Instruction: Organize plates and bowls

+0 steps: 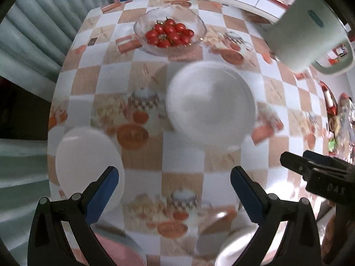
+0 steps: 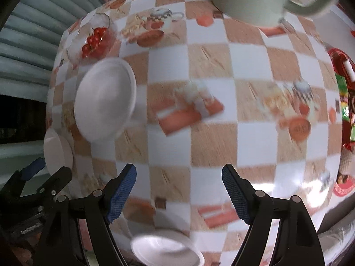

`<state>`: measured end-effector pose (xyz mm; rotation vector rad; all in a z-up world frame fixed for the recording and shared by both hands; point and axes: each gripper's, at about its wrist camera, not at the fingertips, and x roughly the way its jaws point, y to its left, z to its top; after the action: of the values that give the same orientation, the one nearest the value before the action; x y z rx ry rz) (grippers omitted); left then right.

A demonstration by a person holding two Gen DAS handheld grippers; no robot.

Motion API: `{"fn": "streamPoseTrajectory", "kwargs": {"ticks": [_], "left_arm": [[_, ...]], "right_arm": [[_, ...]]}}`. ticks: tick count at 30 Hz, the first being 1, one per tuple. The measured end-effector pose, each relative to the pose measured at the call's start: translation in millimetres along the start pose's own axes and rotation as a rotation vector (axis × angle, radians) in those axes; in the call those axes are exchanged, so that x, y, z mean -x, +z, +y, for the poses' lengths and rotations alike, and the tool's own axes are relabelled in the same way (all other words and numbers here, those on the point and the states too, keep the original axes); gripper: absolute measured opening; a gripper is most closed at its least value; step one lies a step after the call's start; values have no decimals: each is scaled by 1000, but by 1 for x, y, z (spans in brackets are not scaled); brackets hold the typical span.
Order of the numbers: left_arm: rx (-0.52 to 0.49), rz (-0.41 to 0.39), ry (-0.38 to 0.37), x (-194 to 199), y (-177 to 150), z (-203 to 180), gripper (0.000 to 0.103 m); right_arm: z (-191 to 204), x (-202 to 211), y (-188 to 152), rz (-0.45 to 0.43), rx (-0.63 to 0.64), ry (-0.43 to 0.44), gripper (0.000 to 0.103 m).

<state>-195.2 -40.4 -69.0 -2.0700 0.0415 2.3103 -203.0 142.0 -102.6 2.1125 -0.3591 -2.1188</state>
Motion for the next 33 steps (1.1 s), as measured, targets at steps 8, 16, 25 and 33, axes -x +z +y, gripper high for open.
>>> {"fn": "streamPoseTrajectory", "kwargs": {"ticks": [8,16,25,33], "left_arm": [[23,-25,40,-25,43,7,101],[-25,5,64,-49,71,15,96],[-54,85,68,-86,79,12,83],[-89,133,-26,-91,67,-6,32]], "right_arm": [[21,-24,40,-1,10,-8,81],[34,-46,66,12,19,-4,81],[40,-70,70,51,22,12,43],[56,-68,60,61,96,41,19]]}}
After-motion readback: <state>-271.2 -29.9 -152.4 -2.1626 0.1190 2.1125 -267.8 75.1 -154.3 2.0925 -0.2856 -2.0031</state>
